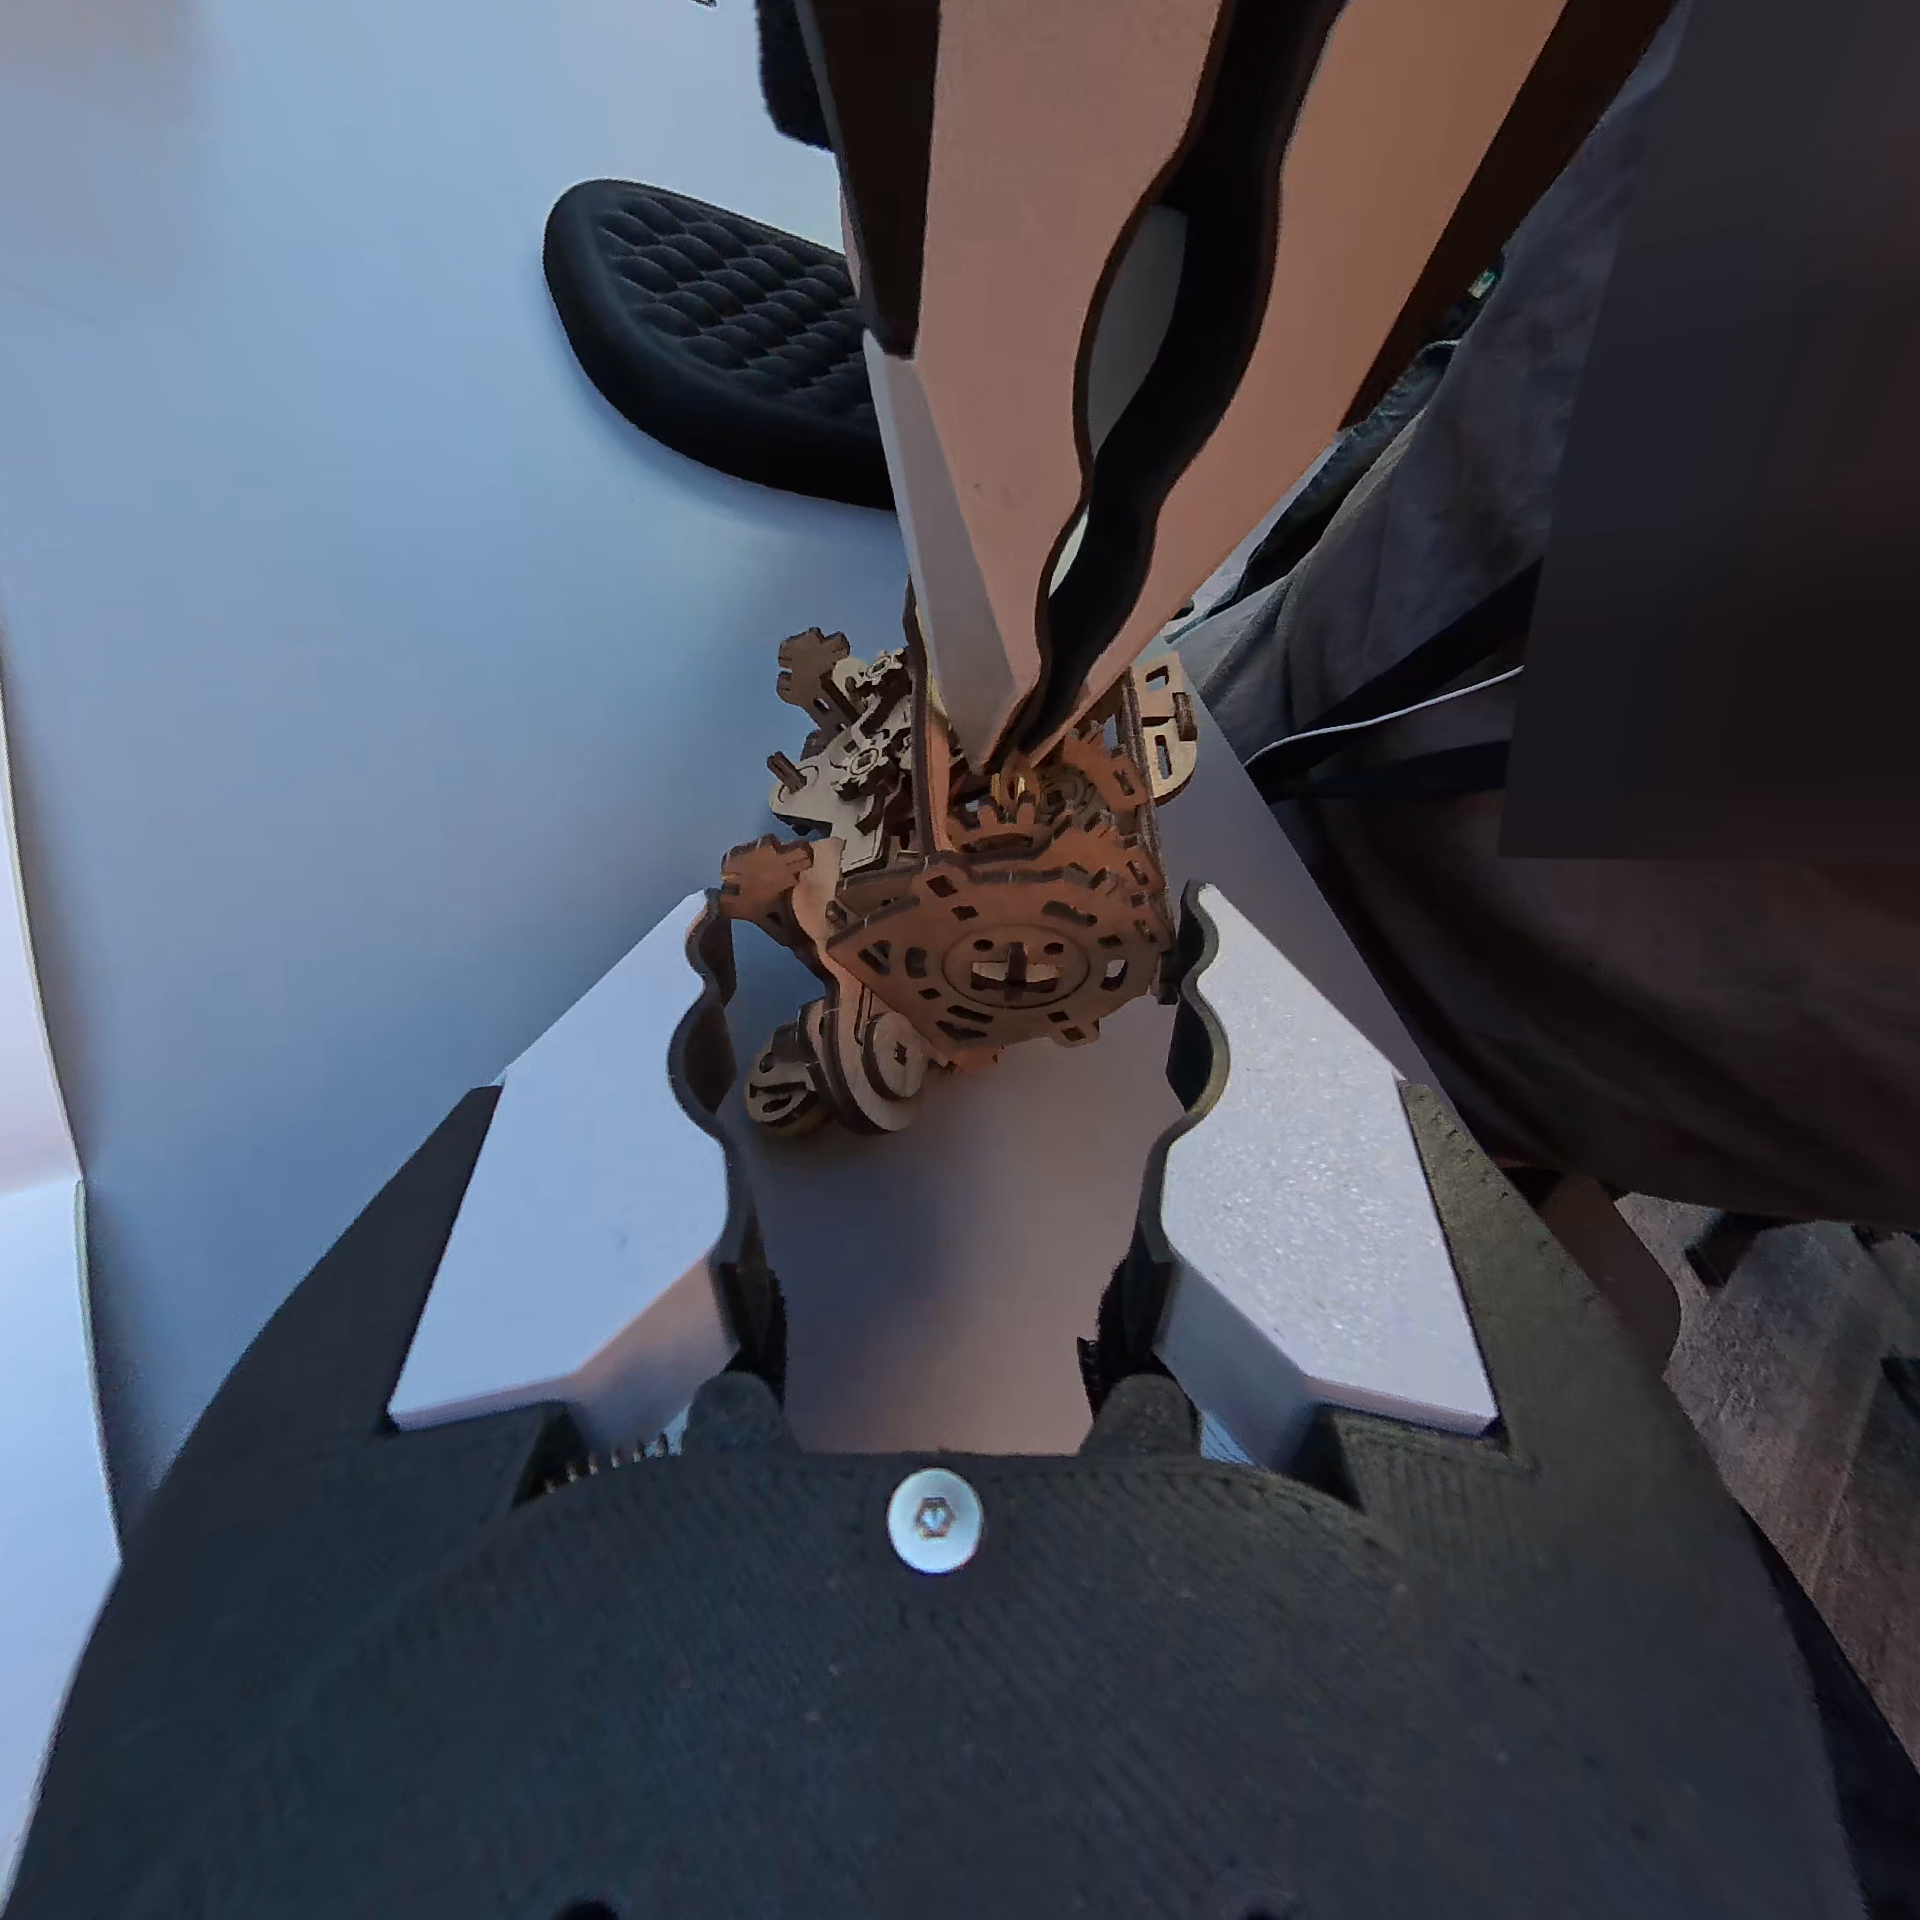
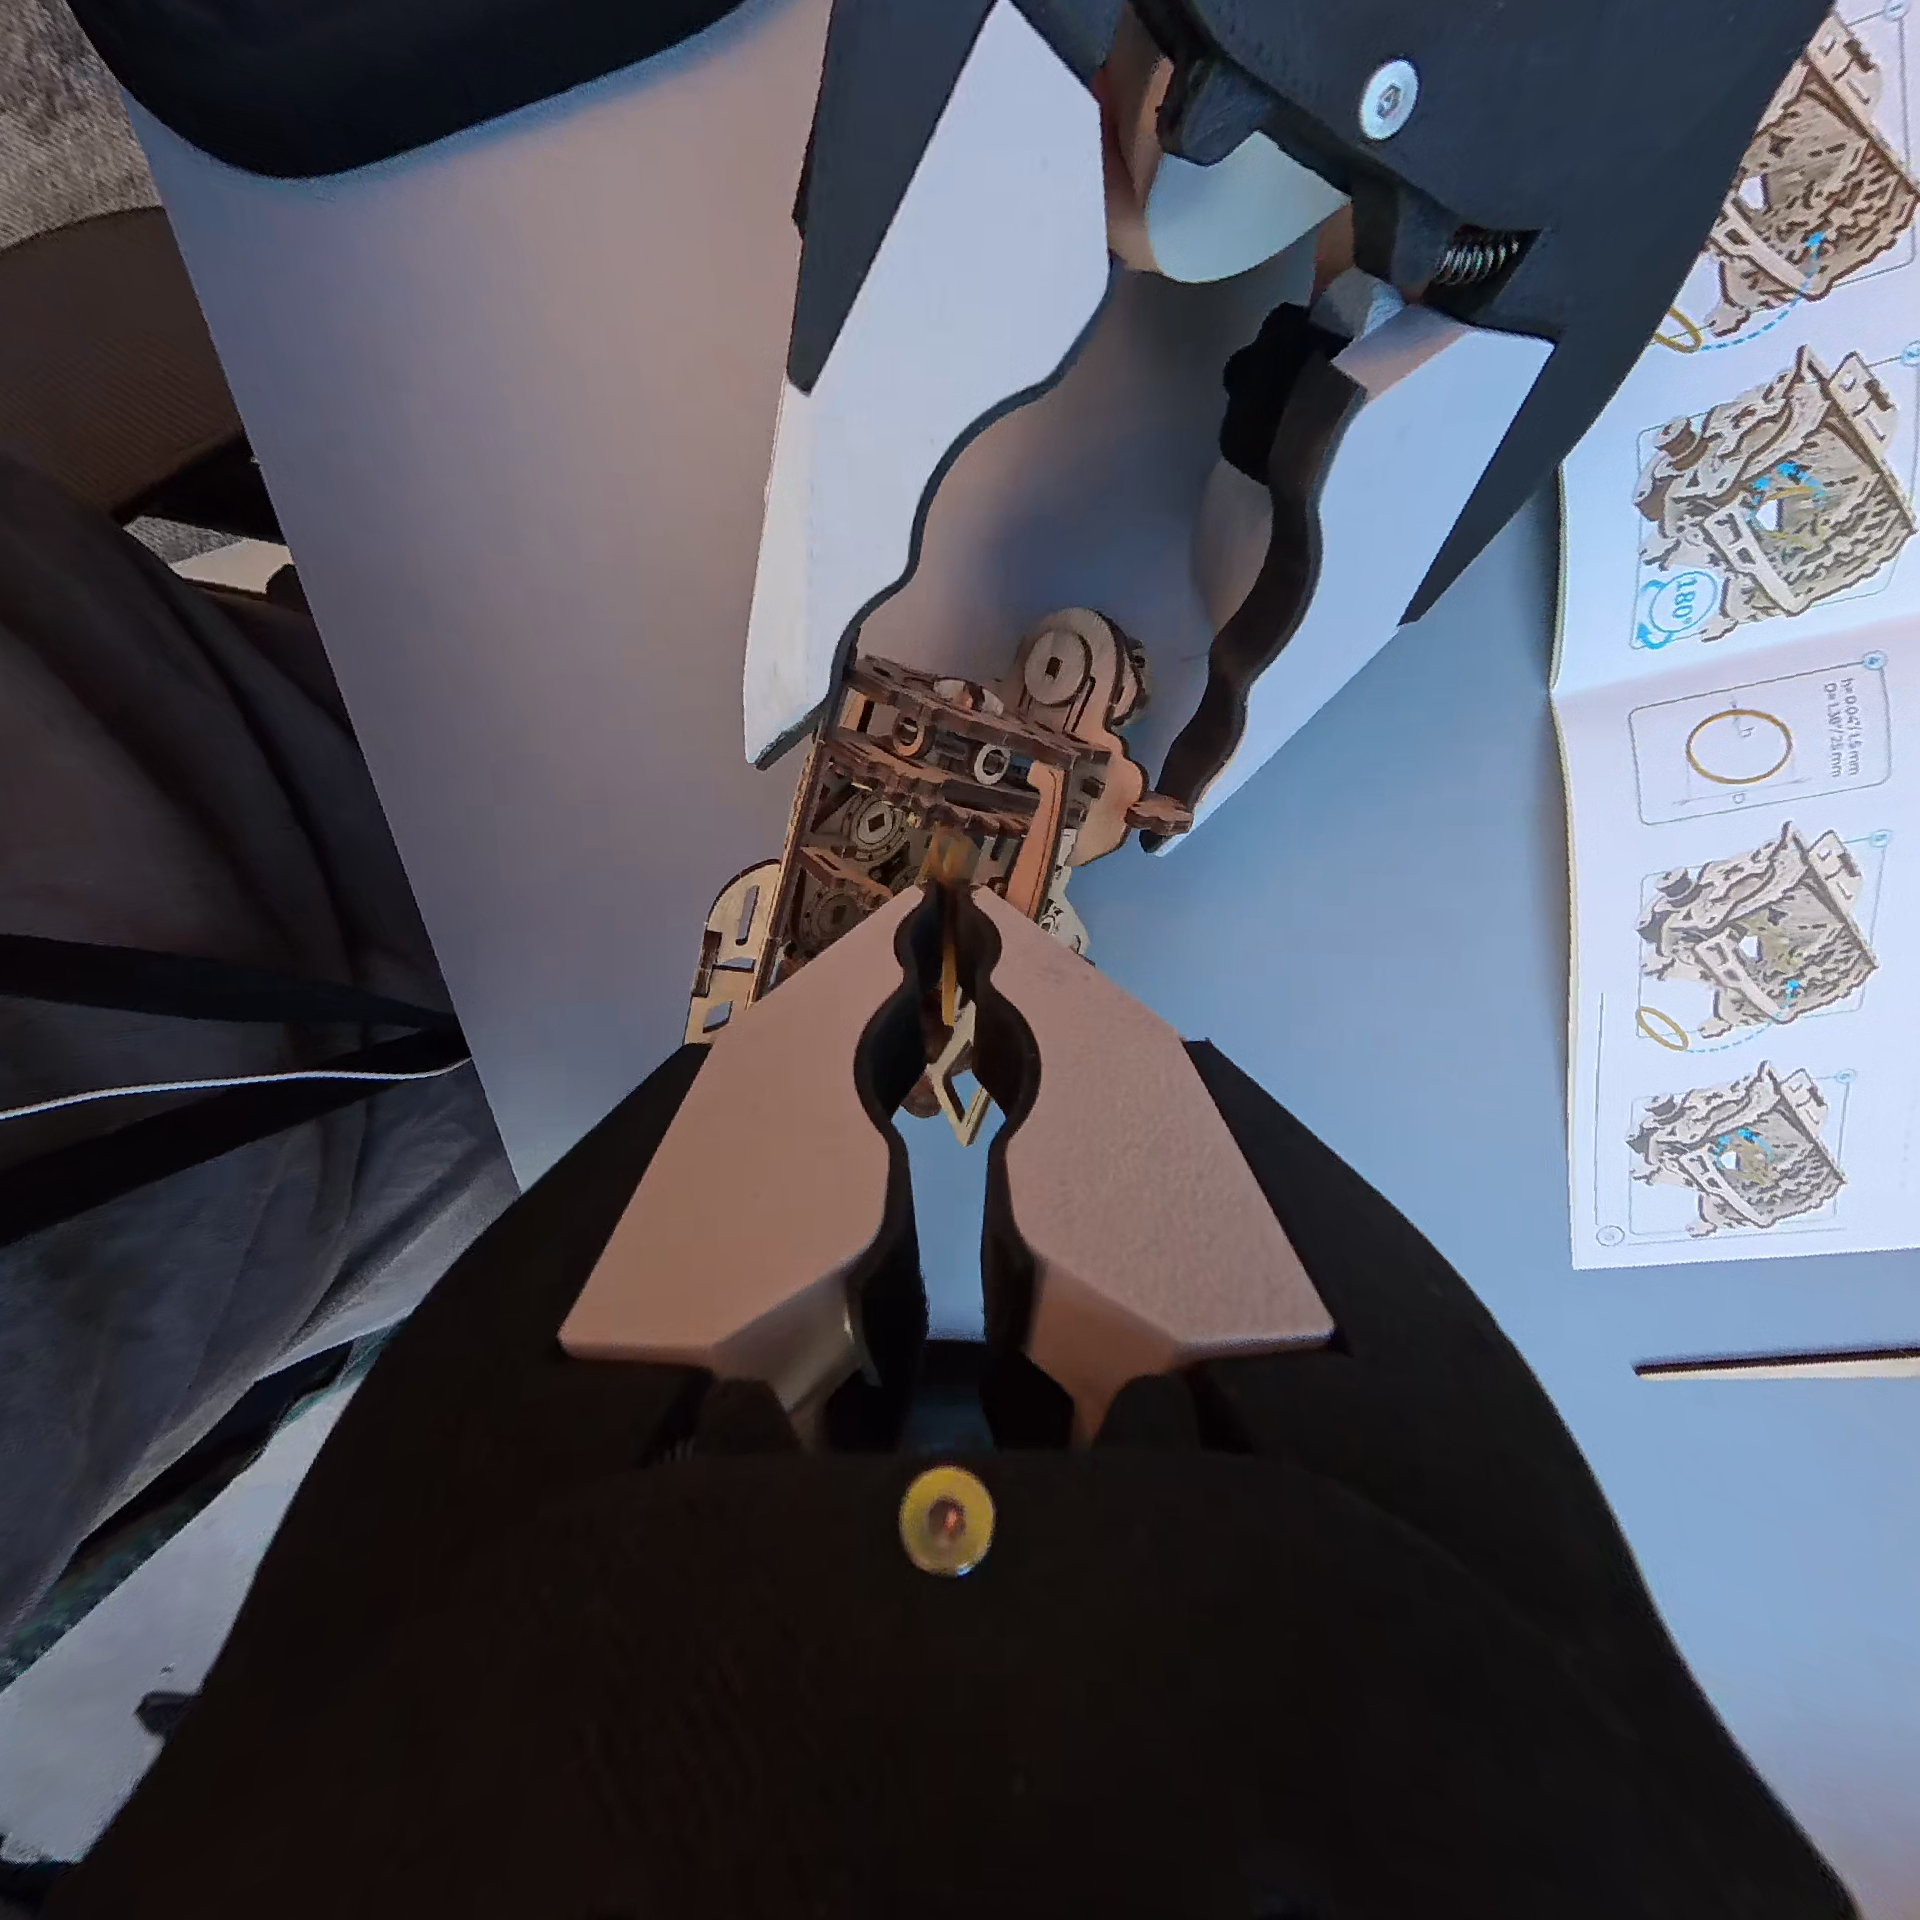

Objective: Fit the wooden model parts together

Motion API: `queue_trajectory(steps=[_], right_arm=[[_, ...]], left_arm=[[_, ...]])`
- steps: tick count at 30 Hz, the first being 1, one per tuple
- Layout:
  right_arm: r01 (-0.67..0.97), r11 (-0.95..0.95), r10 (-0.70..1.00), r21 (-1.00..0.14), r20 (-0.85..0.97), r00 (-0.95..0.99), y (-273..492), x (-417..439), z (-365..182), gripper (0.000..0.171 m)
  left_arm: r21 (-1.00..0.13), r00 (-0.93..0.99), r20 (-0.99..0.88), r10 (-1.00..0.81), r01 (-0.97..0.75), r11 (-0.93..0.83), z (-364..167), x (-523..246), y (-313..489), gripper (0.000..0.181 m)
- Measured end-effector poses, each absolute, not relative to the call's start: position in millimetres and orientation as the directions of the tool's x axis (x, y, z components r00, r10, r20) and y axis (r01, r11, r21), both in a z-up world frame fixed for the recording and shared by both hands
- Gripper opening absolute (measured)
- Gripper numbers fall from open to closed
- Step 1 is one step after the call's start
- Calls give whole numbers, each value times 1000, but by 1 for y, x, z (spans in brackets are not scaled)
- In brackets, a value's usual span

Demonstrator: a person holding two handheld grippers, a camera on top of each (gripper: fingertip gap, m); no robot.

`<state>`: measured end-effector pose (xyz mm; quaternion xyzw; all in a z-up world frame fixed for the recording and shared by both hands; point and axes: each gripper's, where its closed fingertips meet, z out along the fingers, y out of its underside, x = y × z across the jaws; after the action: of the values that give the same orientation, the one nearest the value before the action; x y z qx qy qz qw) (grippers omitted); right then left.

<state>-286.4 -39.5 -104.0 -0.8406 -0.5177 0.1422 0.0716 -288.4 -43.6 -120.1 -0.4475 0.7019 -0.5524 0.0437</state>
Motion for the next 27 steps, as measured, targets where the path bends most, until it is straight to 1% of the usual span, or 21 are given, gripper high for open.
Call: queue_trajectory(steps=[1,4,11,18,23,27], right_arm=[[850,-463,885,-251,-171,432,-40,-286,-104,0],[849,-486,870,-206,-200,450,-40,-287,-105,0],[838,-527,840,-146,-240,486,-40,-289,-106,0],[796,-605,770,-35,-280,573,-41,-285,-106,0],[799,-601,761,8,-299,576,-40,-286,-108,0],[805,-593,766,0,-307,564,-36,-290,-106,0]], left_arm=[[-813,-595,437,-675,-582,-13,-120,-289,-44,84],[-813,-595,434,-676,-582,-10,-120,-289,-44,84],[-812,-587,425,-689,-584,-3,-122,-290,-44,84],[-800,-573,455,-682,-599,-30,-122,-288,-43,84],[-802,-571,454,-684,-597,-34,-122,-288,-43,84],[-808,-569,458,-683,-587,-53,-119,-288,-41,84]])
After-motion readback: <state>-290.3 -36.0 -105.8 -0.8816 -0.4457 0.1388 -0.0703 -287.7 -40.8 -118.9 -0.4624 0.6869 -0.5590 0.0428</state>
